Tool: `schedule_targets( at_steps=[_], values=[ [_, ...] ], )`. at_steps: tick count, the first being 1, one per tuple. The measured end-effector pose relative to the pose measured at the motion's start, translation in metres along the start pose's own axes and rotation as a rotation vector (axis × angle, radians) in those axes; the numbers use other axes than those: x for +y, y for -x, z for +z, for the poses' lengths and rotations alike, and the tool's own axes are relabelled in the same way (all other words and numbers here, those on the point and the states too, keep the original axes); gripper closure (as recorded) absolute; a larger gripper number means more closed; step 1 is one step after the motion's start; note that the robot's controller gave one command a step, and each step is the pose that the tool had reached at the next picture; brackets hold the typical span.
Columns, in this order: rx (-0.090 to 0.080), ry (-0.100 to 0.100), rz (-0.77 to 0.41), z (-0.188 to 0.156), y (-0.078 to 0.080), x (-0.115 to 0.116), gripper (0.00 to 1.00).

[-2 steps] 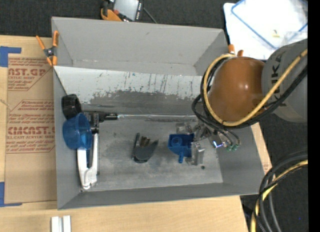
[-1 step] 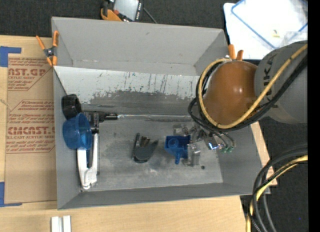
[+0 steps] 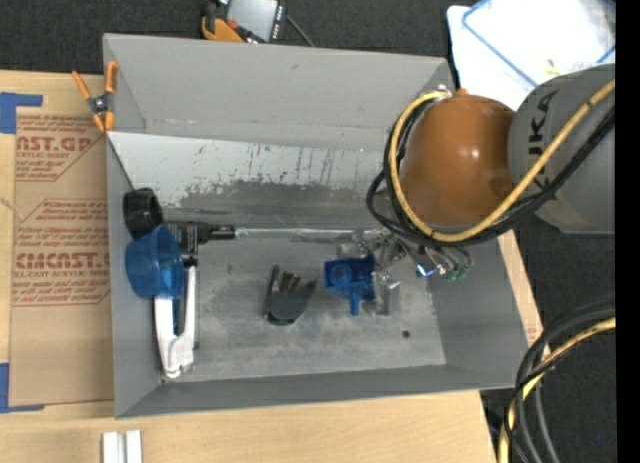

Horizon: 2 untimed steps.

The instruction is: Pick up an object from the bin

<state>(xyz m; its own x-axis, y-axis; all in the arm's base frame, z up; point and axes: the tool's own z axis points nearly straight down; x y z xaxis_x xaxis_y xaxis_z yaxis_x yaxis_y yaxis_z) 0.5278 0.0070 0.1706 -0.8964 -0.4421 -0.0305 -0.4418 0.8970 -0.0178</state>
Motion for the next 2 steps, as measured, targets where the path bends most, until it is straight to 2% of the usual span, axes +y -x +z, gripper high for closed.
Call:
schedule_targets(
  at_steps=[1,2],
  values=[
    [0.001,0.003,0.166,0.075,-0.022,-0.008,1.0],
    [0.001,0.002,0.024,0.02,-0.005,0.004,1.0]
  ],
)
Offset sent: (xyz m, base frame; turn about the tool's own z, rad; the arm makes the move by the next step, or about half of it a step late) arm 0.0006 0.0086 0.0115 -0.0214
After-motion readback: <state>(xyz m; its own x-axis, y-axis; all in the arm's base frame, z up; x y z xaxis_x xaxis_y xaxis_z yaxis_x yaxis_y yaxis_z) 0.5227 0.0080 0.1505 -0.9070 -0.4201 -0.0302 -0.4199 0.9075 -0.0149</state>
